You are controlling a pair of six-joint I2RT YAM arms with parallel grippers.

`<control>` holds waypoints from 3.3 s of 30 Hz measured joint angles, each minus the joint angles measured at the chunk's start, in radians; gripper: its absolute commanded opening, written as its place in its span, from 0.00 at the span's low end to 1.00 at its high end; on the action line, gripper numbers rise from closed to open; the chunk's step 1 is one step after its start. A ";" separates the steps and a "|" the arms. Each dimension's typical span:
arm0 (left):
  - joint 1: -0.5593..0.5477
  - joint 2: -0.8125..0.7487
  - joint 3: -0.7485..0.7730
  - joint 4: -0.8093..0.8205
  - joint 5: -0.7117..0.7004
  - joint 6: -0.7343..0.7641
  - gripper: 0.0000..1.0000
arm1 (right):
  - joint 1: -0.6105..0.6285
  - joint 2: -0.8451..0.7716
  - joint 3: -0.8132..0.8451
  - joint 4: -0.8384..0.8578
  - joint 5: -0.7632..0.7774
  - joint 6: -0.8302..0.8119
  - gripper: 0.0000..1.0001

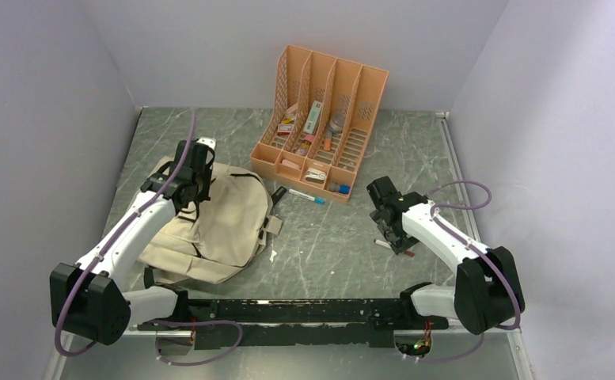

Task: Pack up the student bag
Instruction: Pick up the stationery from the center of the board, then place the stationery in the student bag.

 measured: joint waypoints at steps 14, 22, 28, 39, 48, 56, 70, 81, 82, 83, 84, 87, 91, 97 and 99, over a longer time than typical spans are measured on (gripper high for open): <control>0.000 0.016 0.000 0.002 0.014 0.000 0.05 | -0.057 0.034 -0.082 0.085 -0.077 -0.029 0.77; 0.000 0.026 0.000 0.002 0.021 0.000 0.05 | -0.070 0.071 -0.101 0.134 -0.082 -0.054 0.52; 0.000 0.027 0.000 0.002 0.021 0.000 0.05 | -0.071 0.066 -0.112 0.148 -0.071 -0.069 0.42; 0.000 0.035 0.000 0.002 0.022 0.000 0.05 | -0.073 0.055 -0.134 0.216 -0.058 -0.110 0.25; 0.000 0.047 0.000 0.004 0.022 0.000 0.05 | -0.076 0.063 -0.151 0.337 -0.072 -0.160 0.00; 0.000 0.048 0.000 0.004 0.022 0.000 0.05 | -0.077 -0.011 -0.200 0.428 -0.156 -0.247 0.00; 0.000 0.050 0.000 0.009 0.024 0.000 0.05 | -0.077 -0.483 -0.422 0.834 -0.496 -0.515 0.00; 0.000 0.052 0.000 0.009 0.030 0.000 0.05 | 0.113 -0.194 -0.334 1.351 -0.946 -0.660 0.00; 0.000 0.052 0.000 0.009 0.030 0.000 0.05 | 0.158 -0.151 -0.289 1.355 -0.960 -0.684 0.00; 0.000 0.052 0.000 0.009 0.030 0.001 0.05 | 0.202 -0.104 -0.240 1.360 -0.975 -0.702 0.00; 0.000 0.052 0.000 0.009 0.030 0.001 0.05 | 0.240 -0.060 -0.193 1.366 -0.989 -0.714 0.00; 0.000 0.051 0.000 0.009 0.034 0.006 0.05 | 0.321 0.054 -0.083 1.373 -1.018 -0.729 0.00; 0.000 0.041 0.000 0.008 0.041 0.013 0.05 | 0.393 0.215 0.045 1.375 -1.050 -0.721 0.00; 0.000 0.031 0.002 0.005 0.043 0.018 0.05 | 0.465 0.462 0.208 1.367 -1.115 -0.671 0.00; 0.000 0.030 0.004 0.002 0.044 0.019 0.05 | 0.479 0.530 0.247 1.363 -1.123 -0.649 0.00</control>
